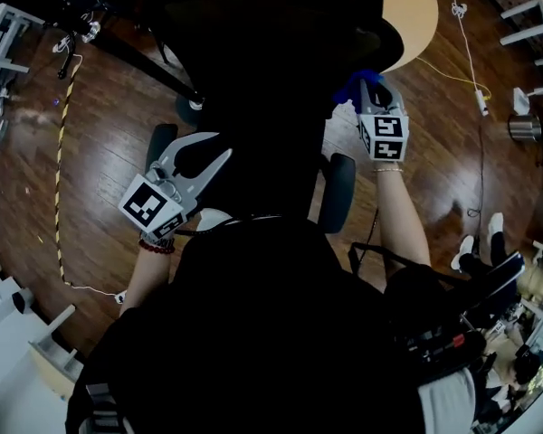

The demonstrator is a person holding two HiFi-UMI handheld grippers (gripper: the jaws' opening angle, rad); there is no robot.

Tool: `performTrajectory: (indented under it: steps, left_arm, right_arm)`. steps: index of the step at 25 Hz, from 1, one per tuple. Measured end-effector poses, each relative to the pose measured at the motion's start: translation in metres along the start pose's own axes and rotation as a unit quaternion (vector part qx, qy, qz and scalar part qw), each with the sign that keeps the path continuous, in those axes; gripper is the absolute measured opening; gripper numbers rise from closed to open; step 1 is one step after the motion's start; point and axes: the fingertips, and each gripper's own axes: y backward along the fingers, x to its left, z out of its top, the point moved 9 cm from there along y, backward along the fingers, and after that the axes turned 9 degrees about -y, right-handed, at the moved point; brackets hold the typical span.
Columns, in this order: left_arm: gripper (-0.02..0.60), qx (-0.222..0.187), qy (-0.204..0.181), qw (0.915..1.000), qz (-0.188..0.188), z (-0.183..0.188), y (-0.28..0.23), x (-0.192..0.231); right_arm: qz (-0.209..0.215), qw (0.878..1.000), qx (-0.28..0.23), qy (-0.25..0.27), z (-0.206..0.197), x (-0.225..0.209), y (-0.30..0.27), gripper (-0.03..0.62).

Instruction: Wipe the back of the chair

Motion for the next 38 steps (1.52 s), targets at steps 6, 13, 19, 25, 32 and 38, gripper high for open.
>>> performTrajectory:
  steps: [6,13,19,25,32,38]
  left_arm:
    - [0.095,-0.018,0.048,0.9967,0.062,-0.019,0.044,0.015]
    - [0.095,-0.014,0.028,0.9961,0.082,-0.021,0.071,0.032]
    - [0.095,-0.01,0.017,0.9951,0.096,-0.02,0.109,0.058]
    - [0.095,-0.026,0.04,0.991,0.125,-0.037,0.165,0.095]
    - [0.094,-0.029,0.047,0.989,0.138,-0.05,0.206,0.127]
    - [0.091,-0.041,0.069,0.9861,0.145,-0.063,0.238,0.149]
  right_arm:
    - [0.041,0.999,-0.027,0.011,0.004,0.025,-0.023,0.028]
    - [0.058,0.998,-0.029,0.025,0.021,0.072,-0.058,0.028]
    - [0.097,0.994,-0.035,0.039,0.049,0.128,-0.1,0.028]
    - [0.107,0.992,-0.044,0.053,0.069,0.205,-0.137,0.028]
    - [0.148,0.985,-0.047,0.075,0.087,0.281,-0.178,0.028]
    - [0.17,0.98,-0.05,0.09,0.096,0.335,-0.206,0.028]
